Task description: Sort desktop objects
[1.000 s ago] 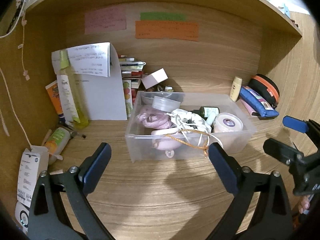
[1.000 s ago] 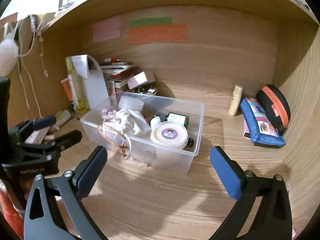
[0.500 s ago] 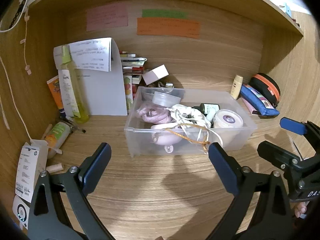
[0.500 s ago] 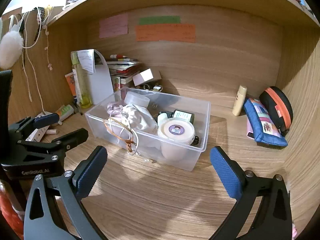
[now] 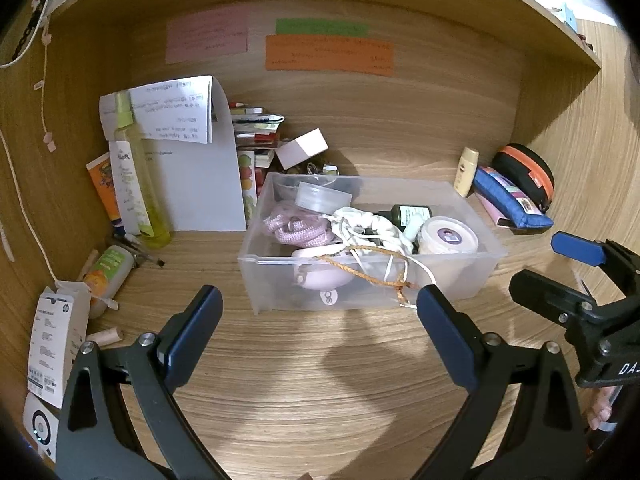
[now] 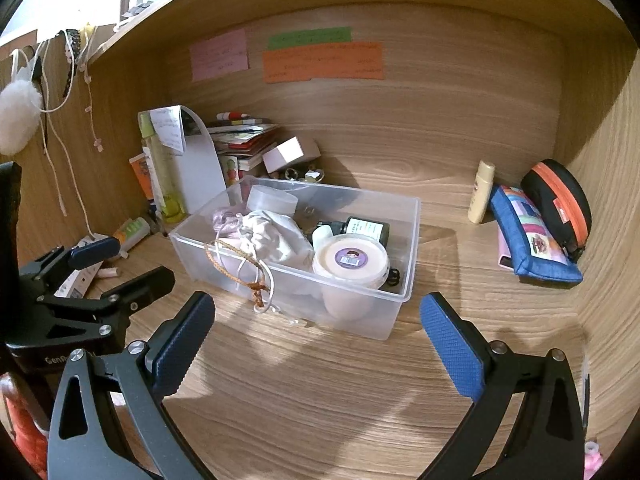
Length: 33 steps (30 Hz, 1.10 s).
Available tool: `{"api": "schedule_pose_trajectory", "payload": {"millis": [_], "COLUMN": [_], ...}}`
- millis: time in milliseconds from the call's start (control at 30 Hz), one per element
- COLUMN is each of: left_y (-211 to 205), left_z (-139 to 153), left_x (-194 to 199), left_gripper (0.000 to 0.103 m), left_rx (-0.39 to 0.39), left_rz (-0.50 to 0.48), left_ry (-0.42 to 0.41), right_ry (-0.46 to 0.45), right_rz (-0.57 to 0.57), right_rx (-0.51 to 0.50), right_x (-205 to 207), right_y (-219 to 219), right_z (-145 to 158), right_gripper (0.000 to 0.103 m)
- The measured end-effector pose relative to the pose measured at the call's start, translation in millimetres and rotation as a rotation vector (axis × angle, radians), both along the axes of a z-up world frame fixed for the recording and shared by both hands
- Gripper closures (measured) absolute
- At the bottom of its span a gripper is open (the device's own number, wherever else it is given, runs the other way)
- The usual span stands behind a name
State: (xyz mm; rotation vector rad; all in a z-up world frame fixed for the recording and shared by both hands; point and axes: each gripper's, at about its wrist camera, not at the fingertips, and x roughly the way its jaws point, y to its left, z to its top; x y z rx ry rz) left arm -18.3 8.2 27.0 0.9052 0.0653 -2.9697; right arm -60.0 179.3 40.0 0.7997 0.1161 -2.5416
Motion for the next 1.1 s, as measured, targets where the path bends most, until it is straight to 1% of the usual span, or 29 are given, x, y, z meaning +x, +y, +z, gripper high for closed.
{"api": "schedule_pose_trajectory", "payload": {"millis": [333,1100], "left_y": [4.1,6.8], "left_z": [-2.2,-2.1], "left_x": [-1.5,-1.5], "left_gripper": [0.004,0.004], "left_rx": [0.001,-0.005], "left_rz": [-0.021,-0.023], "left_ry": [-0.004,0.005], "right_ry": [-0.006,-0.024], "right_rz": [0.000,-0.003], "right_rx": [-0.005,-0.012], "right_x": [-1.4,-1.8], "right_y": [0.3,-2.1], "right_z": [-0.4,-4.3], "right_gripper": [0.000,0.000]}}
